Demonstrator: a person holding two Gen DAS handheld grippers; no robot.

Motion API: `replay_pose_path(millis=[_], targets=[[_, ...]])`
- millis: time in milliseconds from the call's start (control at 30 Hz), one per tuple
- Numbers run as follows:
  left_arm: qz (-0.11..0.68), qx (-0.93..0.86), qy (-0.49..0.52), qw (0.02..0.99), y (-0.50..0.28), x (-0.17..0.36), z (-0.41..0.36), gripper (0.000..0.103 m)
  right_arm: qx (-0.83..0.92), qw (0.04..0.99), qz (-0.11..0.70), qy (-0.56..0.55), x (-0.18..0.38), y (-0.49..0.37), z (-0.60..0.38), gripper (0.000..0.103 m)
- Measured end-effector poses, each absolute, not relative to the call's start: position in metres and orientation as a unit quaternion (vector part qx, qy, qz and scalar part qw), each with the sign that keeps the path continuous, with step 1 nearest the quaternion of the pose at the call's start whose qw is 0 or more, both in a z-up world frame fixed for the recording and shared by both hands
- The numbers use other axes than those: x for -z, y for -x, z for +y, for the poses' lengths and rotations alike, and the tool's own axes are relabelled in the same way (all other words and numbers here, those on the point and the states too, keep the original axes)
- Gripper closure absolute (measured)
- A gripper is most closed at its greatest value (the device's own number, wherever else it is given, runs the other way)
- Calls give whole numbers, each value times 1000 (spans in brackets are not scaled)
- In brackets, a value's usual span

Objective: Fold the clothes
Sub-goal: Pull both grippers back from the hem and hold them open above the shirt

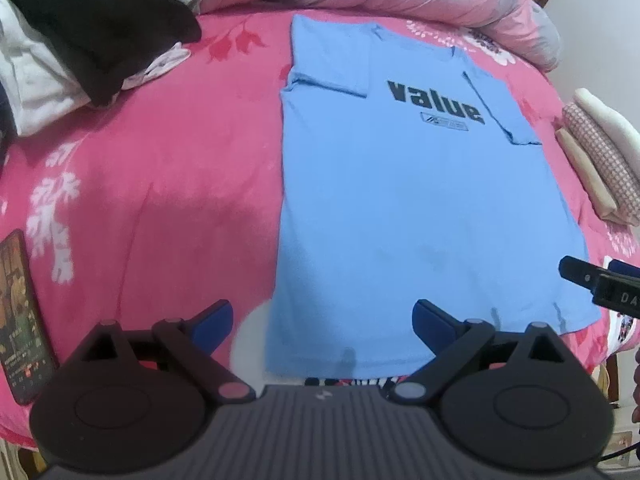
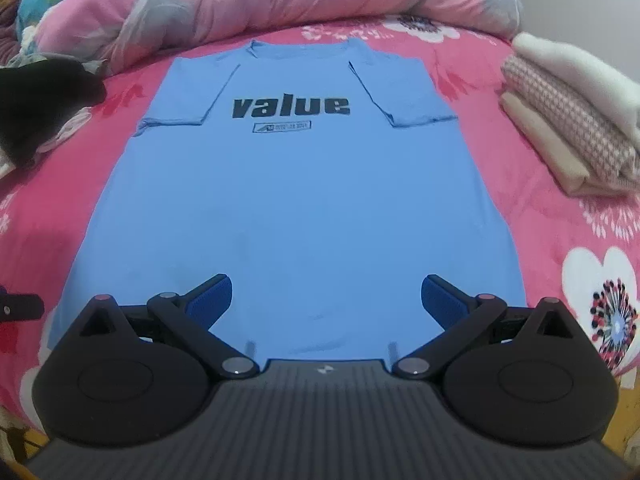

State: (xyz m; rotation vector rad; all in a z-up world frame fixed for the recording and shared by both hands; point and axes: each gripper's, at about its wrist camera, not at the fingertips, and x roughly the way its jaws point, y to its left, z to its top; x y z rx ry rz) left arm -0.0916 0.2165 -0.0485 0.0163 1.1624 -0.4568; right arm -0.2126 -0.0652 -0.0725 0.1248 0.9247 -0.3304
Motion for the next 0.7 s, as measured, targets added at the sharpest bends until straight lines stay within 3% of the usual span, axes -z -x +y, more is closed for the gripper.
replay_pose_path(millis=[700], targets=[[497,228,-27,836,89,45,220,5,69,899,424,-91,63,211,-54,1]])
